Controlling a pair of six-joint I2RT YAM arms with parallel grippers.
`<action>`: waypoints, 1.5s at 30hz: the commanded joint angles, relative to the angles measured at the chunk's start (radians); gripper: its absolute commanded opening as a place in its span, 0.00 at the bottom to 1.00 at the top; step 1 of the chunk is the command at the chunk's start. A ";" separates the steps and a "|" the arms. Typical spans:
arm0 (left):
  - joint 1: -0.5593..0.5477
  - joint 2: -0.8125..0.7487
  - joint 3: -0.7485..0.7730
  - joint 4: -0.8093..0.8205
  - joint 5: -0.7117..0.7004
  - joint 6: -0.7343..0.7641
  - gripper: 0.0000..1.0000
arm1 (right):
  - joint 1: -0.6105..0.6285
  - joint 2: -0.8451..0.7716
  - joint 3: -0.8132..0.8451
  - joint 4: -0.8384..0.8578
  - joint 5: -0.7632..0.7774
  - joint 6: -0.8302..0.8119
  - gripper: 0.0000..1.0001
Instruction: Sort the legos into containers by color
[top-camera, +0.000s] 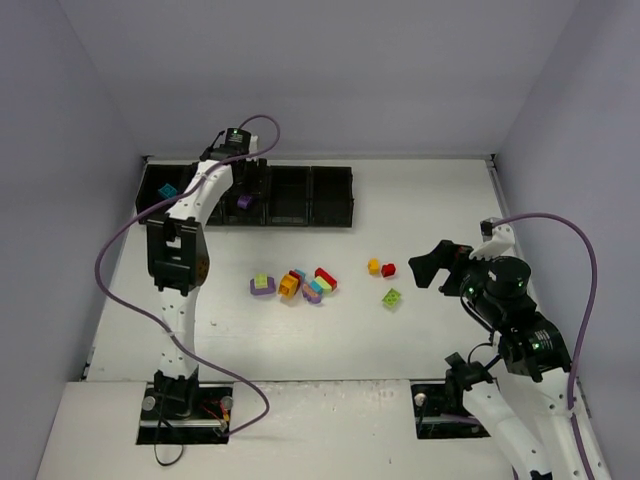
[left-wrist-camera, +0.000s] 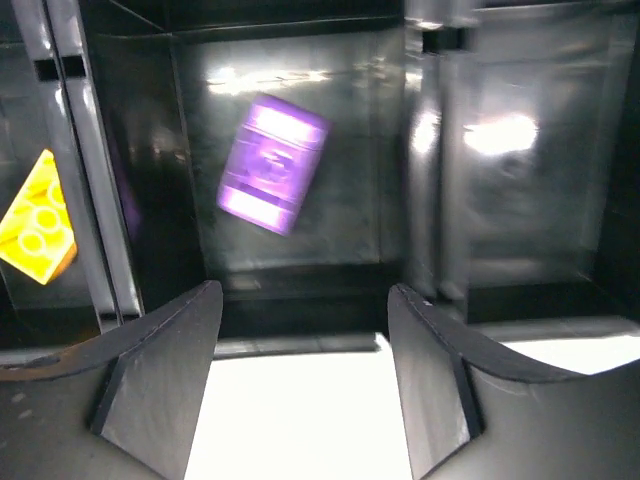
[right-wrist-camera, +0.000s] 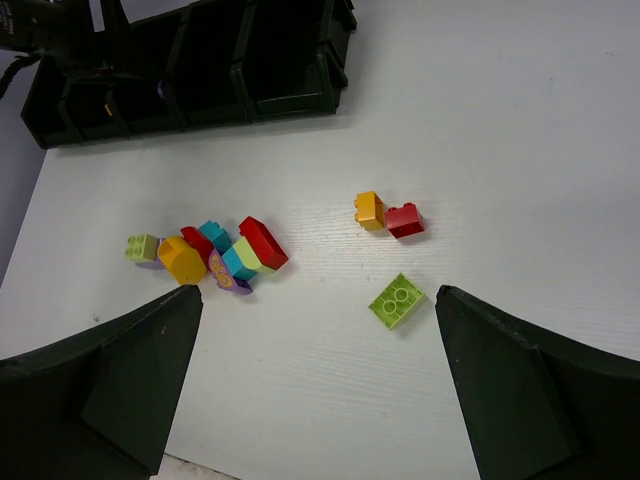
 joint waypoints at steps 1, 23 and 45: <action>-0.032 -0.245 -0.034 0.028 0.080 -0.047 0.61 | 0.005 0.015 0.045 0.053 0.004 -0.002 1.00; -0.838 -0.169 -0.295 0.299 -0.023 -0.329 0.66 | 0.005 -0.149 0.039 0.052 0.097 0.024 1.00; -0.848 -0.166 -0.357 0.321 -0.246 -0.289 0.00 | 0.005 -0.154 0.049 0.046 0.090 -0.007 1.00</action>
